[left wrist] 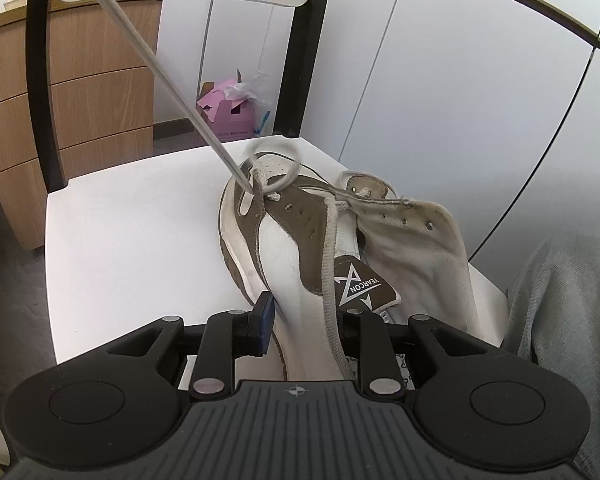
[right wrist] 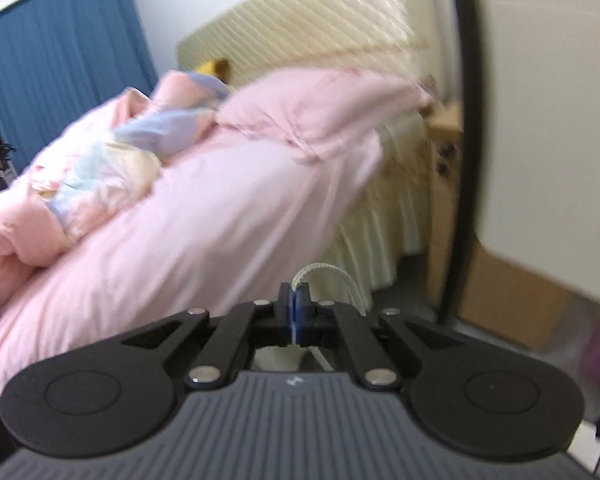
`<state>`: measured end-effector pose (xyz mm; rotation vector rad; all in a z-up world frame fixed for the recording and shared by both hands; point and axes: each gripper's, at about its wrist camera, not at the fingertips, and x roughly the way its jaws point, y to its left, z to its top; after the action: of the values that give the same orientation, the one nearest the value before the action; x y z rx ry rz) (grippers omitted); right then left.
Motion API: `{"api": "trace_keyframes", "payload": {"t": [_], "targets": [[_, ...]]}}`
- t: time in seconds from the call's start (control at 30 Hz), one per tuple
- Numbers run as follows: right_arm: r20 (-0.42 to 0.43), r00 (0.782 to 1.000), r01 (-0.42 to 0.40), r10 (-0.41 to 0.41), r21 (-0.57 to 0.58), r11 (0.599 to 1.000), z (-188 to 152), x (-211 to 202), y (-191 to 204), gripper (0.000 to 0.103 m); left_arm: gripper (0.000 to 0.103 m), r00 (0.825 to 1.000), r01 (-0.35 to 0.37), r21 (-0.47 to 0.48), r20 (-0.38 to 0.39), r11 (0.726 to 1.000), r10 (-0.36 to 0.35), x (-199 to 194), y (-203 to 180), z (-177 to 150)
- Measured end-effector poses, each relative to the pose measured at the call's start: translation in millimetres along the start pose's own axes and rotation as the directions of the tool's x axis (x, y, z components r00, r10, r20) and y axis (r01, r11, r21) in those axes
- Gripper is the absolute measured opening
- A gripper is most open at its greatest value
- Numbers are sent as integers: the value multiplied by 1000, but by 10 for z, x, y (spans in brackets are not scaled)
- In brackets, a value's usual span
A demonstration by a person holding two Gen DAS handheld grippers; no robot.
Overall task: Lace up shoes with both hands
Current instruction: 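Close the right gripper on the white lace and lift it up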
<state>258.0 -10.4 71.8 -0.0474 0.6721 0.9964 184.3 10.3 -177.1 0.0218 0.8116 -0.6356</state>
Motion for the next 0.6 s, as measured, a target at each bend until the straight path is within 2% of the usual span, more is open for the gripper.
{"api": "trace_keyframes", "payload": {"t": [0.13, 0.3, 0.43, 0.6], "targets": [[65, 995, -67, 70, -47, 997, 346, 0, 285, 2, 26, 1000, 11, 15, -14, 1000, -11, -35, -62, 5], [140, 975, -154, 170, -121, 981, 829, 87, 735, 2, 26, 1000, -3, 44, -23, 999, 4, -36, -141, 16], [128, 970, -186, 208, -165, 969, 1020, 285, 977, 2, 27, 999, -30, 40, -28, 999, 31, -58, -133, 29], [101, 969, -203, 224, -186, 962, 1061, 508, 1074, 2, 27, 999, -33, 26, -31, 999, 33, -100, -126, 23]]}}
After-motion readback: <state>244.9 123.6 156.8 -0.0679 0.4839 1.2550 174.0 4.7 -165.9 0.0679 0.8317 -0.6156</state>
